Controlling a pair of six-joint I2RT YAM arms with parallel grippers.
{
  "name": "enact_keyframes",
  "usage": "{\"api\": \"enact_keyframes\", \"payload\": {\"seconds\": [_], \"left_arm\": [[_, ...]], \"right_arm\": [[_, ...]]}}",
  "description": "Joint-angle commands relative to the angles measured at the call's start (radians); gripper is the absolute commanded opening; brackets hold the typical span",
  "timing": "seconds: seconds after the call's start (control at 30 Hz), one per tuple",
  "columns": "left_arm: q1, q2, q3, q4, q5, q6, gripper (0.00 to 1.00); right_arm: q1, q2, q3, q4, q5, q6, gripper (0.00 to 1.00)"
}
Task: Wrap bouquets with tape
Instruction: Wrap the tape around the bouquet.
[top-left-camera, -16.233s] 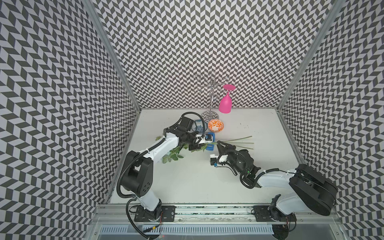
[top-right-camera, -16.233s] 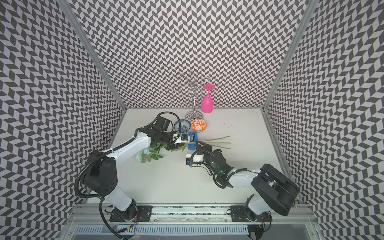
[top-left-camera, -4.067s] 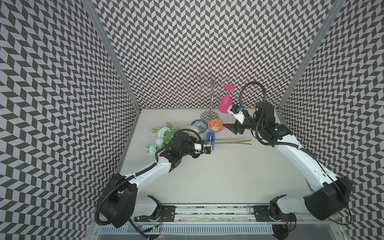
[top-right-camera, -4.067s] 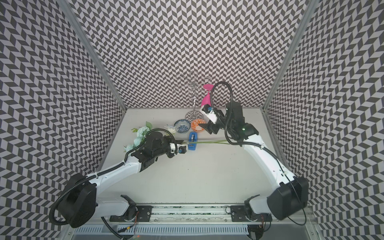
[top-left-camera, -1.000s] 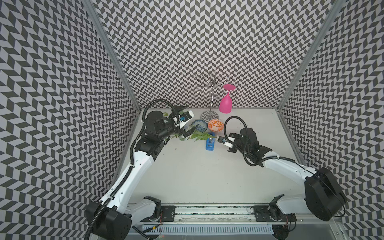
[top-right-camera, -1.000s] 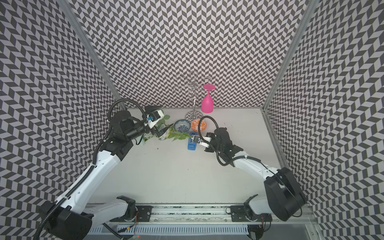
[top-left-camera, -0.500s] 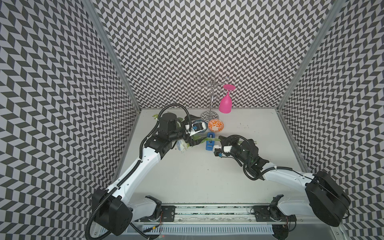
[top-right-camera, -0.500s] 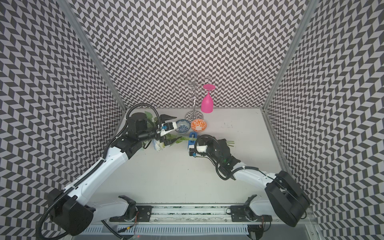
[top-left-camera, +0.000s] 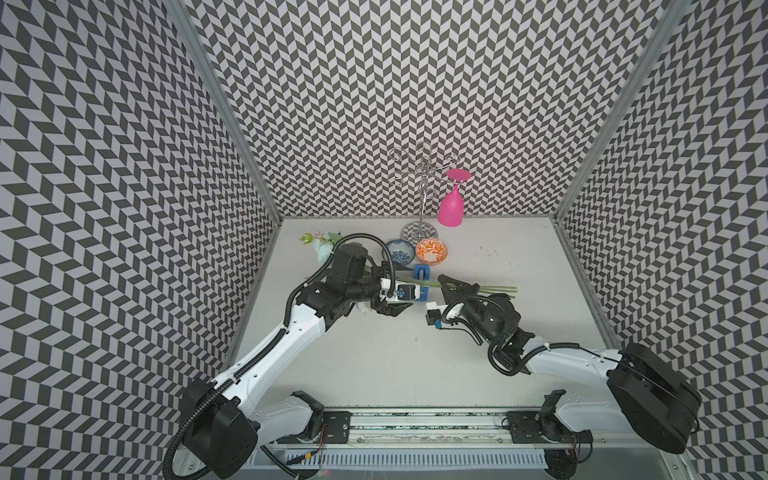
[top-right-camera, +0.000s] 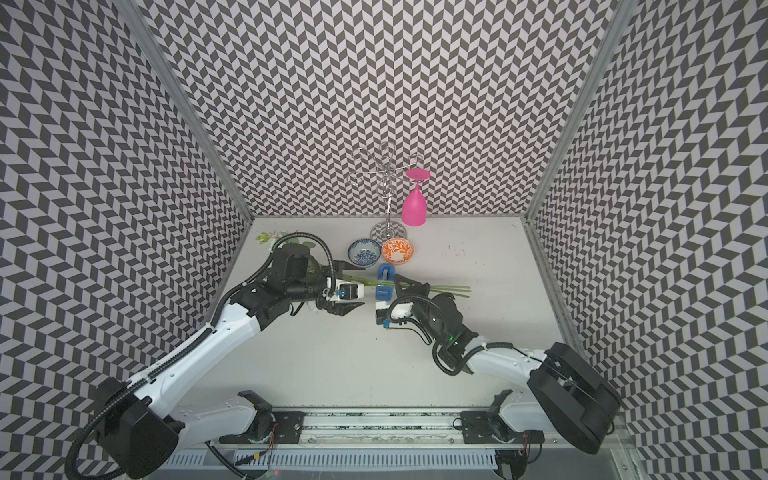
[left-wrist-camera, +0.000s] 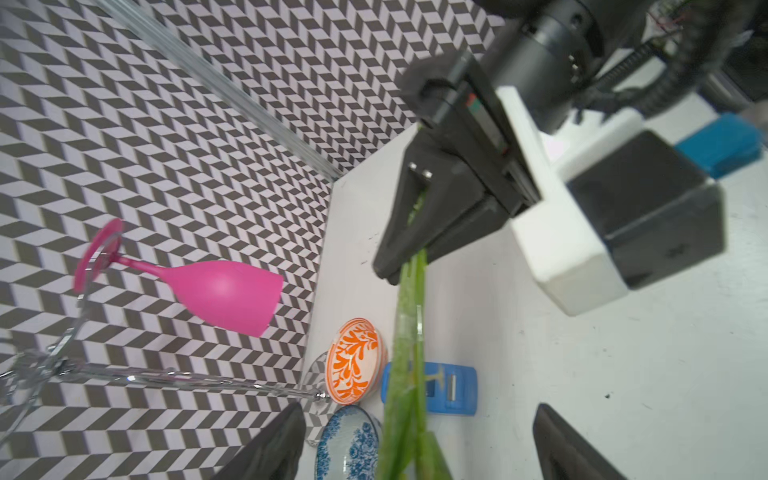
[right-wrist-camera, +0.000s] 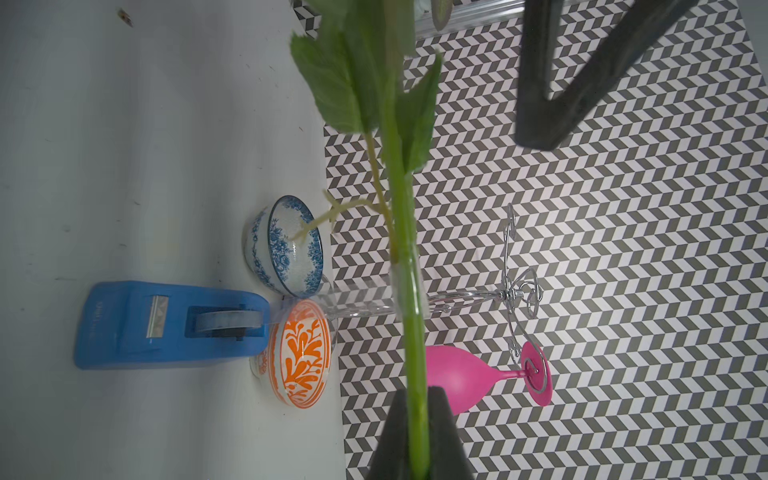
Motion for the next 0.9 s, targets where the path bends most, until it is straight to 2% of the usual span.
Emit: {"api": "enact_keyframes", "payload": {"seconds": [0.0, 0.1, 0.23, 0.37, 0.47, 0.57, 0.63, 0.7, 0.8, 0.87], "left_arm": [[-0.026, 0.020, 0.007, 0.007, -0.099, 0.040, 0.84], [-0.036, 0.067, 0.032, 0.026, -0.171, 0.018, 0.76], [-0.056, 0.101, 0.025, 0.115, -0.283, -0.011, 0.71], [-0.081, 0.137, 0.016, 0.156, -0.388, -0.009, 0.23], [-0.080, 0.142, 0.012, 0.164, -0.390, -0.011, 0.03], [-0.079, 0.142, 0.005, 0.177, -0.389, -0.010, 0.00], [-0.076, 0.141, 0.004, 0.182, -0.395, -0.013, 0.00], [-0.075, 0.142, -0.001, 0.180, -0.393, -0.008, 0.00], [-0.068, 0.156, 0.001, 0.170, -0.396, -0.008, 0.00], [-0.063, 0.163, 0.007, 0.161, -0.395, -0.014, 0.00]], "right_arm": [[0.014, 0.006, 0.016, 0.147, -0.014, 0.013, 0.00], [0.023, 0.020, 0.018, 0.144, -0.008, 0.009, 0.00], [0.033, 0.032, 0.020, 0.126, -0.005, 0.006, 0.00], [0.040, 0.051, 0.018, 0.145, 0.005, 0.004, 0.00], [0.041, 0.068, 0.015, 0.162, 0.023, 0.007, 0.02], [0.048, 0.057, 0.026, 0.122, 0.048, 0.066, 0.11], [0.052, 0.002, 0.078, -0.086, 0.050, 0.170, 0.21], [0.041, -0.076, 0.160, -0.440, -0.060, 0.327, 0.35], [0.028, -0.168, 0.200, -0.624, -0.242, 0.481, 0.42], [0.020, -0.206, 0.217, -0.683, -0.297, 0.544, 0.43]]}}
